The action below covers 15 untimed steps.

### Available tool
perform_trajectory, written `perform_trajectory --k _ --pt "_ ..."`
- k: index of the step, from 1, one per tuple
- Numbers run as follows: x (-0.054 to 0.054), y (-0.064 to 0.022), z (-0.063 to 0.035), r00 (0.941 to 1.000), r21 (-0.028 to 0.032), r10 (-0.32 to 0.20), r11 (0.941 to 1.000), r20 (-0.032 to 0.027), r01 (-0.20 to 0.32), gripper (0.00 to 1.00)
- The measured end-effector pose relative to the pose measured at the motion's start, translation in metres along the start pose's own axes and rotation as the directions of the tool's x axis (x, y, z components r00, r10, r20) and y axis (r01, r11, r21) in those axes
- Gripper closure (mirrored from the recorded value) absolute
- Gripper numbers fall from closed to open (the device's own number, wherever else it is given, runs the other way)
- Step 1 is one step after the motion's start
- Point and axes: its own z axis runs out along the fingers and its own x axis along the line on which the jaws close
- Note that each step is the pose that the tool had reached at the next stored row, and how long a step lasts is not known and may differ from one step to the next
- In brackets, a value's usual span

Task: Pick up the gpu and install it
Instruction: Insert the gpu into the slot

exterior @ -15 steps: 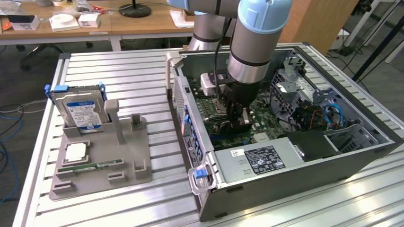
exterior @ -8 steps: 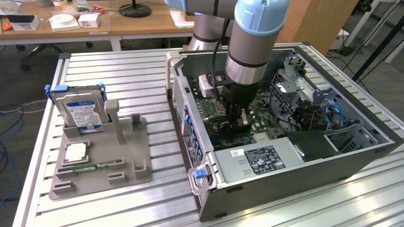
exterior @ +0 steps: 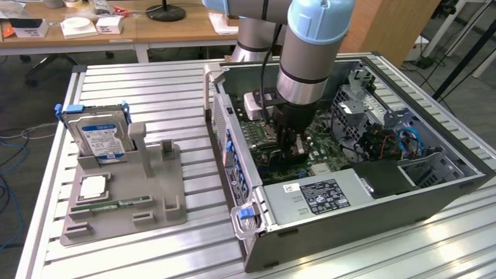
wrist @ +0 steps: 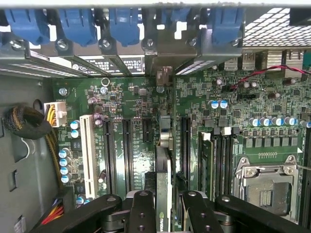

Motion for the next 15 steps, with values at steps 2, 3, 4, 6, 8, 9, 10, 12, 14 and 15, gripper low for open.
perform_trajectory --k 2,3,4,6,8,9,10,12,14,15 --pt "0.0 0.0001 0.0006 1.0 -0.0001 0.0 1.0 -0.0002 0.0 0.74" --pt "0.0 0.0001 0.0007 1.0 -0.0001 0.0 1.0 -0.0002 0.0 0.74" --pt "0.0 0.0001 0.0009 1.0 -0.0001 0.0 1.0 0.0 0.0 0.74" --pt "0.0 0.0001 0.001 1.0 0.0 0.0 1.0 0.0001 0.0 0.74" --pt "0.0 0.0001 0.001 1.0 -0.0005 0.0 1.0 0.0003 0.0 0.74" --pt "0.0 0.0003 0.001 1.0 -0.0011 0.0 1.0 0.0007 0.0 0.74" --pt "0.0 0.001 0.0021 1.0 -0.0026 0.002 1.0 0.0041 -0.002 0.73" --pt "0.0 0.0007 0.0 1.0 -0.0036 0.001 1.0 0.0012 -0.001 0.67" --pt "-0.001 0.0001 -0.0071 1.0 -0.005 0.001 1.0 0.0014 -0.001 0.61" --pt "-0.001 -0.0001 -0.0115 1.0 -0.0054 0.001 1.0 0.0016 -0.001 0.55"
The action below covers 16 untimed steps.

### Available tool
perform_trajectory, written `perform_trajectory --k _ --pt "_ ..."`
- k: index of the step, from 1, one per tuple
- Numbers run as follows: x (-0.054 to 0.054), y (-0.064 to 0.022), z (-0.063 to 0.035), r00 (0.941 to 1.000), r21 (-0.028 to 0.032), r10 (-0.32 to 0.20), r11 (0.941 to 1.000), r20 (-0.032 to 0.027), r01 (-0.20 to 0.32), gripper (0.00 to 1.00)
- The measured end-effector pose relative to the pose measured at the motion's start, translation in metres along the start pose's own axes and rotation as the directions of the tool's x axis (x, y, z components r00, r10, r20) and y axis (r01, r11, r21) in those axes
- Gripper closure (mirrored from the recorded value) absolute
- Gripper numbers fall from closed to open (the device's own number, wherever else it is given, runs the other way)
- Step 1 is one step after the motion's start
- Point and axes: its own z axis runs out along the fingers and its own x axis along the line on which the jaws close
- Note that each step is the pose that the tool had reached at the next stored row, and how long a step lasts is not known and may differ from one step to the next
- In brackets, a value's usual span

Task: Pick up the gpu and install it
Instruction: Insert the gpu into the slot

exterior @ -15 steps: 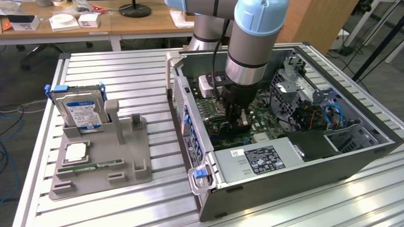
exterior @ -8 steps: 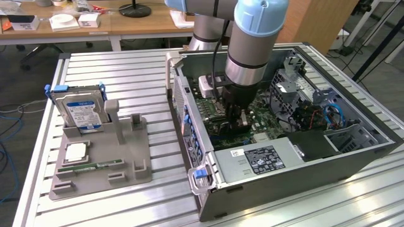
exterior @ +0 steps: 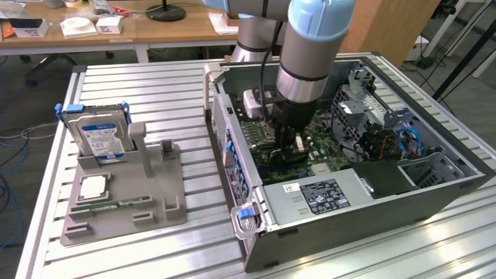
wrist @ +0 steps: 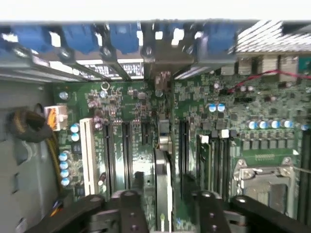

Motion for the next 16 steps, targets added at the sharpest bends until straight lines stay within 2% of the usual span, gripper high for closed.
perform_trajectory --k 1,2,5,8,9,10,12,13,16 --pt "0.0 -0.0003 -0.0045 1.0 -0.0003 0.0 1.0 -0.0001 0.0 0.55" --pt "0.0 -0.0005 -0.0095 1.0 -0.0004 0.0 1.0 -0.0002 0.0 0.49" --pt "-0.001 -0.0007 -0.0219 1.0 -0.0004 0.0 1.0 0.0003 0.0 0.49" --pt "-0.001 -0.0006 -0.0235 1.0 -0.0003 0.0 1.0 0.0009 0.0 0.5" --pt "-0.001 -0.0006 -0.0236 1.0 -0.0004 0.0 1.0 0.0008 0.0 0.56" --pt "-0.001 -0.0006 -0.0236 1.0 -0.0004 0.0 1.0 0.0008 0.0 0.56" --pt "-0.001 -0.0006 -0.0236 1.0 -0.0004 0.0 1.0 0.0007 0.0 0.69" --pt "-0.001 -0.0006 -0.0236 1.0 -0.0004 0.0 1.0 0.0007 0.0 0.69" --pt "-0.001 -0.0006 -0.0236 1.0 -0.0004 0.0 1.0 0.0007 0.0 0.86"
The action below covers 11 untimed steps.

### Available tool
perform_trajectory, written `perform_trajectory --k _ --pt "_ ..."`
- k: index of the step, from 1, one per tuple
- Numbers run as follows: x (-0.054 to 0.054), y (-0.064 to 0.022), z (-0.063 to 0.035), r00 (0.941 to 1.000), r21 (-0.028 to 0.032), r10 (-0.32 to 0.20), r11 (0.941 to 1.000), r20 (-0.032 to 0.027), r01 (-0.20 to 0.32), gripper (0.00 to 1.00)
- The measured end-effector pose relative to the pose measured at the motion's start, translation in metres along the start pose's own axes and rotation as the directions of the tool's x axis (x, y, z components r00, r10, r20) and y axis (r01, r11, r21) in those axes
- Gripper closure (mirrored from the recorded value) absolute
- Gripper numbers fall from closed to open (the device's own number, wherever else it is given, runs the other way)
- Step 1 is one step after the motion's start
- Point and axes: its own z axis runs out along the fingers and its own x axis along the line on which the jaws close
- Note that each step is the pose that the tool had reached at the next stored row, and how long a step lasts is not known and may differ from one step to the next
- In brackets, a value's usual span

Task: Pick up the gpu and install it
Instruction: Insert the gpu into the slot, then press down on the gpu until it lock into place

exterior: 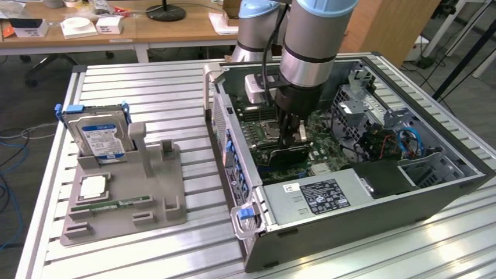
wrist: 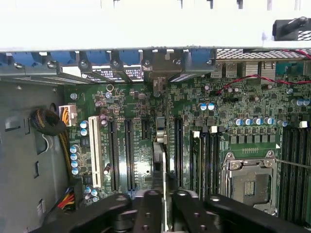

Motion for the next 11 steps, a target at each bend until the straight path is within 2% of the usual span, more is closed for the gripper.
perform_trajectory --k 2,11 --pt "0.0 0.0 0.0 1.0 0.0 0.0 1.0 0.0 0.0 0.89" --pt "0.0 0.0 0.0 1.0 0.0 0.0 1.0 0.0 0.0 0.89"
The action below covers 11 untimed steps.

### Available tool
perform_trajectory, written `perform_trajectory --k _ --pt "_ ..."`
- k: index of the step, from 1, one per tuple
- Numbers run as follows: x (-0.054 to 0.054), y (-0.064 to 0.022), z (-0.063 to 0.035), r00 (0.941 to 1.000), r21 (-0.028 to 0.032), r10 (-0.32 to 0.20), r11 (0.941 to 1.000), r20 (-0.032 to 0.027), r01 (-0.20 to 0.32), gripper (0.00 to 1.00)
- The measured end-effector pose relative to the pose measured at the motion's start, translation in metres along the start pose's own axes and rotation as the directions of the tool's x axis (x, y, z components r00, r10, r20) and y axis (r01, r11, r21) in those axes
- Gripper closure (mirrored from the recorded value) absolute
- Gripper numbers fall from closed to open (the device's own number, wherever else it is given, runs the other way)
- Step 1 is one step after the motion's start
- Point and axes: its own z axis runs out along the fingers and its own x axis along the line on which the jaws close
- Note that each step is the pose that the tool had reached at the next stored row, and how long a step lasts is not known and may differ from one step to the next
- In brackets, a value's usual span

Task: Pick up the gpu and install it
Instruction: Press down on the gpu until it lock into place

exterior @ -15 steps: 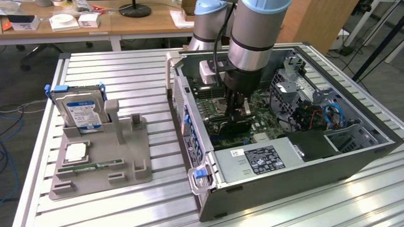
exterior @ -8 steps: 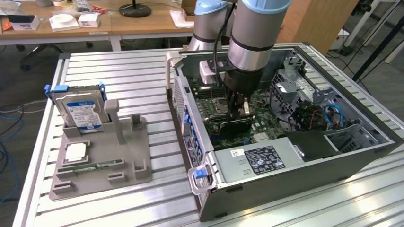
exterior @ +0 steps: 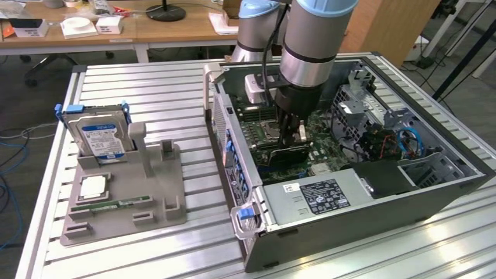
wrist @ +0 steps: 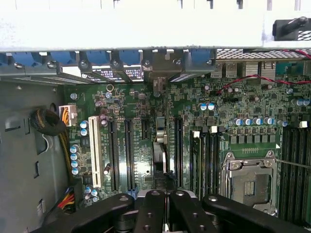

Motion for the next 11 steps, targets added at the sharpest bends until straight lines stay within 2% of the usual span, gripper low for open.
perform_trajectory --k 4,5,6,7,9,11 --pt "0.0 0.0001 -0.0001 1.0 0.0001 0.0 1.0 -0.0012 0.0 0.89" --pt "-0.001 -0.0021 0.0001 1.0 -0.0023 0.0 1.0 -0.002 0.0 0.89" --pt "-0.001 -0.0063 0.001 1.0 -0.0092 0.0 1.0 -0.0021 0.0 0.89" --pt "-0.001 -0.0104 0.0023 1.0 -0.0136 0.001 0.9999 -0.0015 -0.001 0.89" --pt "-0.001 -0.0164 0.0055 1.0 -0.0167 0.001 0.9999 -0.001 -0.001 0.89" --pt "-0.001 -0.0179 0.0089 1.0 -0.0173 0.001 0.9999 0.0 -0.001 0.89"
